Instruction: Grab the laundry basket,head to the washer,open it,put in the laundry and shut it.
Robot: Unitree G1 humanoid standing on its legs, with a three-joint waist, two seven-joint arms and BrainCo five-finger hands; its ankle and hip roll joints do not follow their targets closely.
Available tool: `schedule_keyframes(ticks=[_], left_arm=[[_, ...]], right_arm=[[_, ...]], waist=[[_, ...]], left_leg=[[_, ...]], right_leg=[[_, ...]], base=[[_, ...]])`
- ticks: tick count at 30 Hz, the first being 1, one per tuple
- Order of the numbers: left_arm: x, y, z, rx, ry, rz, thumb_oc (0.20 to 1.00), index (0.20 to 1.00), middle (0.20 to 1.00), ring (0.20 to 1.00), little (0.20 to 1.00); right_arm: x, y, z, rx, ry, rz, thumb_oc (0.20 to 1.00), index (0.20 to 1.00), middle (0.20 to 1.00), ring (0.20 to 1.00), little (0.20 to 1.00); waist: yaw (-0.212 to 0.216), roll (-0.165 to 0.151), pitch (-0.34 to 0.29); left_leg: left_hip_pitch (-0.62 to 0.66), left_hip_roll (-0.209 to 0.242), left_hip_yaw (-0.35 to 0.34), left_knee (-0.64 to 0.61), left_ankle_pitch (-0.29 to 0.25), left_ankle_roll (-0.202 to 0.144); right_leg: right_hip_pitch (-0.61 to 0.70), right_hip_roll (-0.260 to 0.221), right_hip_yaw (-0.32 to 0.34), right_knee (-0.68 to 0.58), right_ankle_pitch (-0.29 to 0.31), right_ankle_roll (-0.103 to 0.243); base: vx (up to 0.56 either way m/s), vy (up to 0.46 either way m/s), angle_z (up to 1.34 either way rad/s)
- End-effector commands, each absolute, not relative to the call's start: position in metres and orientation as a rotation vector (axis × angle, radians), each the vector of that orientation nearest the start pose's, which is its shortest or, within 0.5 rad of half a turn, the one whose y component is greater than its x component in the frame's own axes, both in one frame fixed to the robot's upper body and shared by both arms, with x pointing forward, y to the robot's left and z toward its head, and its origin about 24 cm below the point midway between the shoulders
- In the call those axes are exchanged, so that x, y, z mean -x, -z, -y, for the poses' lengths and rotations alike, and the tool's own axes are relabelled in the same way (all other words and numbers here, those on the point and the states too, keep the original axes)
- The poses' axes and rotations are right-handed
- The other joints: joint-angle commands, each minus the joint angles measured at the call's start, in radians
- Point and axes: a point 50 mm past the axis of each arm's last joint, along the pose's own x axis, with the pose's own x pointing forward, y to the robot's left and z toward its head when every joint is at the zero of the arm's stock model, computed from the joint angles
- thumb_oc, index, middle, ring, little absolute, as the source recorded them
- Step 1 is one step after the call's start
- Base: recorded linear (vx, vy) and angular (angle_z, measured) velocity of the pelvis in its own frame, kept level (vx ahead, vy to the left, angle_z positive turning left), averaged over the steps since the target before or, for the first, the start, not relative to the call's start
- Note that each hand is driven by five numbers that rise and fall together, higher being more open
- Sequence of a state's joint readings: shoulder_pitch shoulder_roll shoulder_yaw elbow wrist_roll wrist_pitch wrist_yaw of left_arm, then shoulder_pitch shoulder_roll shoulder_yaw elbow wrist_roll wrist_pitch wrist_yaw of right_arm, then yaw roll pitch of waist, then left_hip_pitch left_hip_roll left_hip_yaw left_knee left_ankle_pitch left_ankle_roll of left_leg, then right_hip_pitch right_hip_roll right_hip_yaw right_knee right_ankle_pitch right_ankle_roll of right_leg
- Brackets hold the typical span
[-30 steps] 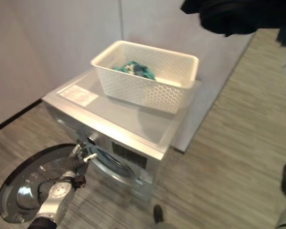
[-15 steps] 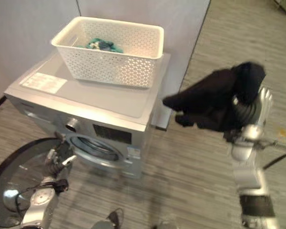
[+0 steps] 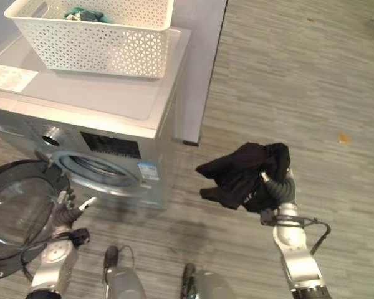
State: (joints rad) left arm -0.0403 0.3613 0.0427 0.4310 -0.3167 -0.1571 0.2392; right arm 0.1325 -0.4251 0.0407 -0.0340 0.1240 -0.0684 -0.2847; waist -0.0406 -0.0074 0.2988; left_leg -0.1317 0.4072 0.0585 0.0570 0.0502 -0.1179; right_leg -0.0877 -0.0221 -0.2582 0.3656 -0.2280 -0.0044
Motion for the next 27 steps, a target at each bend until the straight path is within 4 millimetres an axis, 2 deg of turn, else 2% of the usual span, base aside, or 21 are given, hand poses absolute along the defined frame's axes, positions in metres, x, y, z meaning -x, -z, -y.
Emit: schedule_keyframes(ticks=[1, 2, 3, 6, 7, 8, 10, 11, 12, 14, 20, 21, 23, 24, 26, 27], left_arm=[[-0.242, -0.014, -0.272, -0.057, -0.402, -0.076, 1.0, 1.0, 1.0, 1.0, 1.0], [-0.238, -0.013, -0.271, -0.063, -0.386, -0.08, 1.0, 1.0, 1.0, 1.0, 1.0], [-0.236, -0.012, -0.273, -0.065, -0.378, -0.082, 1.0, 1.0, 1.0, 1.0, 1.0], [-0.232, -0.014, -0.277, -0.063, -0.387, -0.076, 1.0, 1.0, 1.0, 1.0, 1.0], [-0.232, -0.016, -0.276, -0.045, -0.39, -0.061, 1.0, 1.0, 1.0, 1.0, 1.0], [-0.232, -0.016, -0.277, -0.045, -0.391, -0.06, 1.0, 1.0, 1.0, 1.0, 1.0], [-0.236, -0.02, -0.274, -0.031, -0.392, -0.035, 1.0, 1.0, 1.0, 1.0, 1.0], [-0.242, -0.024, -0.269, -0.011, -0.386, -0.011, 1.0, 1.0, 1.0, 1.0, 1.0], [-0.252, -0.033, -0.259, 0.024, -0.38, 0.041, 1.0, 1.0, 1.0, 1.0, 1.0], [-0.259, -0.037, -0.252, 0.055, -0.379, 0.066, 1.0, 1.0, 1.0, 1.0, 1.0], [-0.266, -0.046, -0.238, 0.139, -0.372, 0.12, 1.0, 1.0, 1.0, 1.0, 1.0], [-0.268, -0.046, -0.231, 0.172, -0.365, 0.123, 1.0, 1.0, 1.0, 1.0, 1.0], [-0.271, -0.047, -0.223, 0.193, -0.35, 0.129, 1.0, 1.0, 1.0, 1.0, 1.0], [-0.271, -0.048, -0.223, 0.193, -0.35, 0.13, 1.0, 1.0, 1.0, 1.0, 1.0], [-0.272, -0.05, -0.215, 0.198, -0.328, 0.142, 1.0, 1.0, 1.0, 1.0, 1.0], [-0.272, -0.049, -0.208, 0.219, -0.314, 0.141, 1.0, 1.0, 1.0, 1.0, 1.0]], right_arm=[[-0.226, -0.069, 0.219, 0.18, 0.13, 0.127, 0.2, 0.2, 0.2, 0.2, 0.2], [-0.22, -0.057, 0.211, 0.147, 0.061, 0.073, 0.2, 0.2, 0.2, 0.2, 0.2], [-0.217, -0.049, 0.205, 0.113, 0.021, 0.037, 0.2, 0.2, 0.2, 0.2, 0.2], [-0.219, -0.042, 0.194, 0.063, -0.052, 0.005, 0.2, 0.2, 0.2, 0.2, 0.2], [-0.225, -0.036, 0.182, 0.023, -0.102, -0.017, 0.2, 0.2, 0.2, 0.2, 0.2], [-0.226, -0.036, 0.181, 0.023, -0.103, -0.015, 0.2, 0.2, 0.2, 0.2, 0.2], [-0.235, -0.038, 0.164, -0.027, -0.161, -0.002, 0.2, 0.2, 0.2, 0.2, 0.2], [-0.247, -0.043, 0.145, -0.087, -0.211, 0.025, 0.2, 0.2, 0.2, 0.2, 0.2], [-0.266, -0.055, 0.116, -0.171, -0.245, 0.068, 0.2, 0.2, 0.2, 0.2, 0.2], [-0.278, -0.062, 0.098, -0.217, -0.24, 0.087, 0.2, 0.2, 0.2, 0.2, 0.2], [-0.303, -0.077, 0.081, -0.327, -0.165, 0.117, 0.2, 0.2, 0.2, 0.2, 0.2], [-0.311, -0.084, 0.076, -0.399, -0.132, 0.127, 0.2, 0.2, 0.2, 0.2, 0.2], [-0.317, -0.085, 0.07, -0.449, -0.102, 0.115, 0.2, 0.2, 0.2, 0.2, 0.2], [-0.318, -0.086, 0.07, -0.45, -0.101, 0.117, 0.2, 0.2, 0.2, 0.2, 0.2], [-0.325, -0.093, 0.07, -0.507, -0.058, 0.131, 0.2, 0.2, 0.2, 0.2, 0.2], [-0.335, -0.102, 0.074, -0.583, 0.008, 0.15, 0.2, 0.2, 0.2, 0.2, 0.2]], waist=[[0.023, -0.005, -0.066], [0.024, -0.002, -0.067], [0.029, -0.004, -0.066], [0.044, -0.01, -0.054], [0.058, -0.012, -0.029], [0.058, -0.012, -0.031], [0.072, -0.008, 0.003], [0.087, -0.002, 0.045], [0.11, 0.017, 0.107], [0.125, 0.031, 0.143], [0.144, 0.06, 0.202], [0.151, 0.067, 0.219], [0.16, 0.078, 0.221], [0.16, 0.078, 0.221], [0.169, 0.097, 0.221], [0.177, 0.112, 0.221]], left_leg=[[-0.024, -0.06, 0.009, -0.034, 0.11, -0.031], [-0.015, -0.084, 0.029, -0.032, 0.092, -0.033], [-0.012, -0.096, 0.043, -0.03, 0.084, -0.032], [-0.021, -0.12, 0.056, -0.018, 0.064, -0.022], [-0.036, -0.137, 0.067, -0.007, 0.05, -0.017], [-0.04, -0.137, 0.067, -0.007, 0.052, -0.016], [-0.073, -0.153, 0.072, 0.002, 0.047, -0.011], [-0.111, -0.17, 0.069, 0.02, 0.039, -0.008], [-0.169, -0.194, 0.058, 0.04, 0.041, -0.002], [-0.209, -0.207, 0.054, 0.049, 0.044, -0.003], [-0.295, -0.236, 0.055, 0.067, 0.044, 0.005], [-0.316, -0.245, 0.054, 0.079, 0.021, -0.004], [-0.351, -0.255, 0.052, 0.089, 0.016, -0.003], [-0.354, -0.255, 0.052, 0.09, 0.015, -0.003], [-0.4, -0.266, 0.043, 0.107, 0.007, 0.001], [-0.426, -0.28, 0.041, 0.116, 0.001, 0.004]], right_leg=[[0.06, -0.129, 0.033, -0.068, -0.031, 0.071], [0.068, -0.162, 0.028, -0.086, 0.0, 0.095], [0.07, -0.176, 0.029, -0.099, 0.015, 0.104], [0.074, -0.201, 0.032, -0.132, 0.042, 0.125], [0.057, -0.23, 0.028, -0.148, 0.076, 0.145], [0.054, -0.229, 0.029, -0.152, 0.081, 0.145], [0.031, -0.248, 0.03, -0.175, 0.108, 0.153], [0.012, -0.268, 0.02, -0.176, 0.119, 0.158], [-0.023, -0.284, 0.012, -0.177, 0.139, 0.156], [-0.044, -0.296, -0.002, -0.18, 0.155, 0.159], [-0.109, -0.32, -0.012, -0.178, 0.179, 0.164], [-0.12, -0.333, -0.018, -0.17, 0.167, 0.173], [-0.144, -0.345, -0.023, -0.165, 0.172, 0.175], [-0.147, -0.346, -0.023, -0.164, 0.172, 0.175], [-0.181, -0.36, -0.029, -0.151, 0.178, 0.177], [-0.194, -0.367, -0.029, -0.153, 0.179, 0.177]], base=[[0.13, 0.247, 0.61], [0.12, 0.242, 0.48], [0.15, 0.303, 0.04], [0.04, 0.157, -0.05], [-0.02, 0.112, -0.05], [-0.07, 0.165, -0.1], [-0.13, 0.133, -0.07], [-0.21, 0.215, -0.02], [-0.2, 0.202, -0.02], [-0.11, 0.106, 0.18], [-0.04, 0.068, 0.15], [0.05, 0.037, 0.07], [0.03, 0.051, 0.03], [0.0, 0.053, 0.02], [0.0, 0.071, 0.04], [0.0, 0.082, 0.07]])
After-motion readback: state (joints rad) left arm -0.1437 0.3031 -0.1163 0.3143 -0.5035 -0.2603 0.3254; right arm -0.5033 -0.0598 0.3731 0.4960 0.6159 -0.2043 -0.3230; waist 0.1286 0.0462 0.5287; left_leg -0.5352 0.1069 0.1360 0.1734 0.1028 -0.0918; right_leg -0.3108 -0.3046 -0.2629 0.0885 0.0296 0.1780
